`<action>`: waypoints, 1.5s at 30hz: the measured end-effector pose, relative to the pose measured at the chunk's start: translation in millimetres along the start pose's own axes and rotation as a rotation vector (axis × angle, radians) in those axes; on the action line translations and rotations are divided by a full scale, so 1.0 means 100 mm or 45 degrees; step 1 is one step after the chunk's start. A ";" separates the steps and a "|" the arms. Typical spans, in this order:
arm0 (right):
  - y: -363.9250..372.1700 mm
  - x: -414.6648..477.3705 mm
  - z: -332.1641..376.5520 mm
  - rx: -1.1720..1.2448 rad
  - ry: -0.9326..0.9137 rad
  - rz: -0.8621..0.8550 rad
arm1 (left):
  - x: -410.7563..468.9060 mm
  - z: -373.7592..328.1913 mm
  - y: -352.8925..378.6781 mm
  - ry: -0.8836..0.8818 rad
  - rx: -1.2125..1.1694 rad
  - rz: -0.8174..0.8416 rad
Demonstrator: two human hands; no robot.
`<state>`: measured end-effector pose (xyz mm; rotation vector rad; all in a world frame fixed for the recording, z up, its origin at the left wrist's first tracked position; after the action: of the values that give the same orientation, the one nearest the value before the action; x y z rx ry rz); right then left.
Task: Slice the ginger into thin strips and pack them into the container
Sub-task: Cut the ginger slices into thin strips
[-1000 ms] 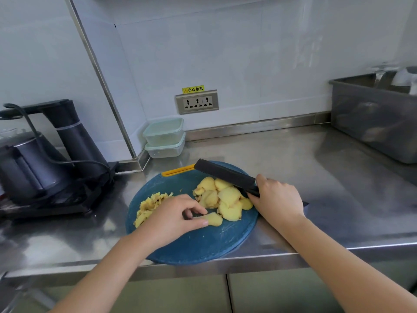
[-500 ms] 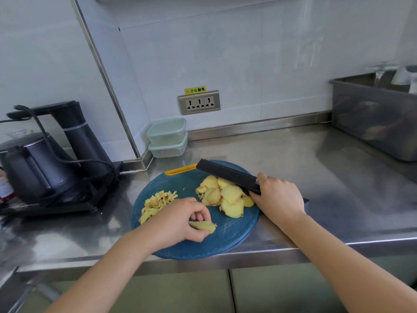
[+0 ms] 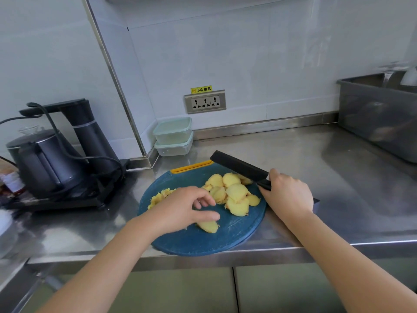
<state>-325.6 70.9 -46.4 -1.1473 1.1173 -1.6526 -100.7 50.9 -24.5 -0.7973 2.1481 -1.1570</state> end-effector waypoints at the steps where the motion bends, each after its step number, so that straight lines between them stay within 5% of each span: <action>1: 0.00 0.01 0.00 -0.003 0.000 0.006 | 0.04 -0.01 -0.05 0.008 -0.001 -0.067; 20: 0.02 0.04 0.02 -0.032 -0.043 -0.007 | 0.34 0.08 -0.15 0.000 -0.135 -0.335; 29: 0.03 0.04 0.02 -0.057 -0.045 -0.010 | -0.23 0.03 -0.15 -0.055 0.135 -0.577; 36: 0.01 0.04 0.02 -0.045 -0.041 0.000 | -0.38 -0.13 0.08 0.146 0.228 -0.454; 45: 0.01 0.03 0.02 -0.040 -0.042 0.015 | -0.32 -0.04 0.16 0.092 0.212 -0.250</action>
<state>-324.0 67.6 -45.8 -1.1814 1.1310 -1.6065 -86.5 83.3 -30.2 -0.9189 2.0328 -1.4642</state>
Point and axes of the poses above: each hand's wrist, its own x-axis towards the middle knuckle, its own y-axis out of the palm, z = x × y, the point moved 7 cm from there along x, towards the middle knuckle, and after that the axes turned 11 degrees about z, right-handed, at the moved point
